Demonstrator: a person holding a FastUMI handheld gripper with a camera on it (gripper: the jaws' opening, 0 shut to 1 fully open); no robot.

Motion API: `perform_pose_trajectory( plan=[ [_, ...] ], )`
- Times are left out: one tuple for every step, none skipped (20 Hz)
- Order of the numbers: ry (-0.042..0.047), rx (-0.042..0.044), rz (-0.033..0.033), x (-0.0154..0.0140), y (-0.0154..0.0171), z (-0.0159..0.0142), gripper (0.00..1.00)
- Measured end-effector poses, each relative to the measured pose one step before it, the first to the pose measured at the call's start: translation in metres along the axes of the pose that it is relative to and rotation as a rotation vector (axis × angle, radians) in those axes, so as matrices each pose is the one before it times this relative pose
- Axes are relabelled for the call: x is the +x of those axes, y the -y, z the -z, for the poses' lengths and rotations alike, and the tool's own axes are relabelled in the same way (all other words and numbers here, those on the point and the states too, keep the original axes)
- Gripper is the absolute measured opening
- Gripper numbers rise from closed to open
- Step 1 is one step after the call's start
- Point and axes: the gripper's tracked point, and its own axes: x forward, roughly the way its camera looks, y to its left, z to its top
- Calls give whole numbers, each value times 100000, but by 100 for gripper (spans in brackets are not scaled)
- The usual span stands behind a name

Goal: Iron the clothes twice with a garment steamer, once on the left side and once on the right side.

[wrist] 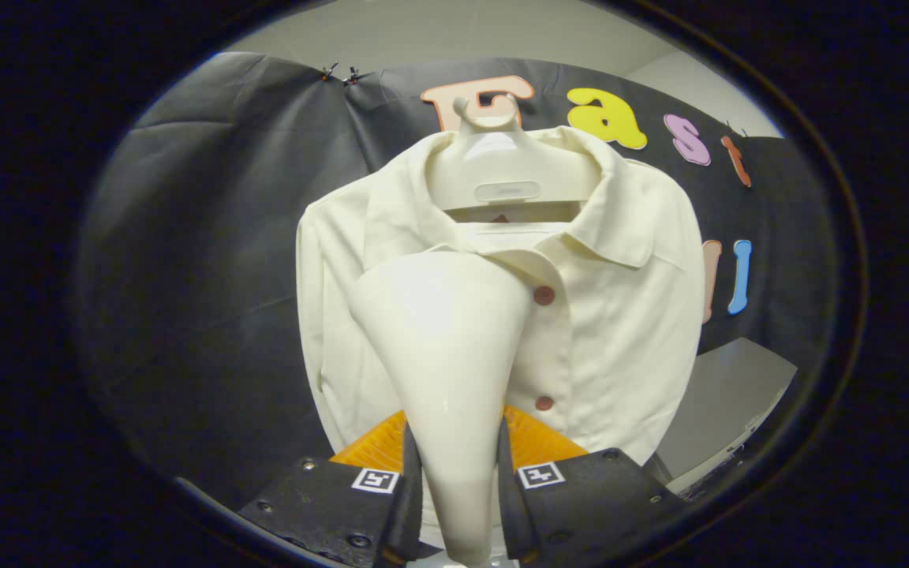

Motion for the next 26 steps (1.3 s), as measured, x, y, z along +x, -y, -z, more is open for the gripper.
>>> perform_pose_trajectory(
  plan=[
    [123, 903, 1190, 504, -442, 200, 40],
    [555, 1254, 1827, 325, -217, 88, 40],
    [661, 707, 1854, 331, 23, 168, 40],
    [378, 346, 1469, 152, -44, 357, 41],
    [394, -105, 1673, 260, -89, 488, 41],
    [303, -591, 1294, 244, 54, 583, 41],
    [-115, -768, 1135, 382, 47, 669, 41],
    [-1244, -386, 980, 168, -57, 810, 41],
    [-1467, -749, 353, 284, -84, 808, 41],
    [-1784, -531, 412, 448, 100, 1073, 41],
    [-1873, 21, 929, 312, 141, 1399, 41],
    [-2380, -100, 1229, 46, 259, 1527, 41],
    [-1226, -482, 906, 480, 304, 1108, 41],
    [-1350, -435, 445, 371, 186, 932, 41],
    [-1040, -303, 319, 399, 215, 1070, 41],
    [-1901, -207, 188, 231, 218, 1025, 41],
    [-1436, 355, 393, 296, 200, 977, 41],
    [-890, 964, 710, 253, 112, 956, 41],
    [-1384, 350, 445, 530, 145, 1111, 41],
    [-1375, 105, 350, 444, 124, 1184, 41],
    [-2040, -357, 165, 257, 67, 1420, 41],
    [-2140, 161, 100, 341, -2, 1452, 41],
    [-2642, -25, -31, 470, -99, 1419, 41],
    [-1688, -252, 18, 415, -71, 1168, 41],
    [-1937, -306, 67, 636, 59, 1228, 41],
    [-1701, -340, -205, 434, -194, 1056, 41]
  ],
)
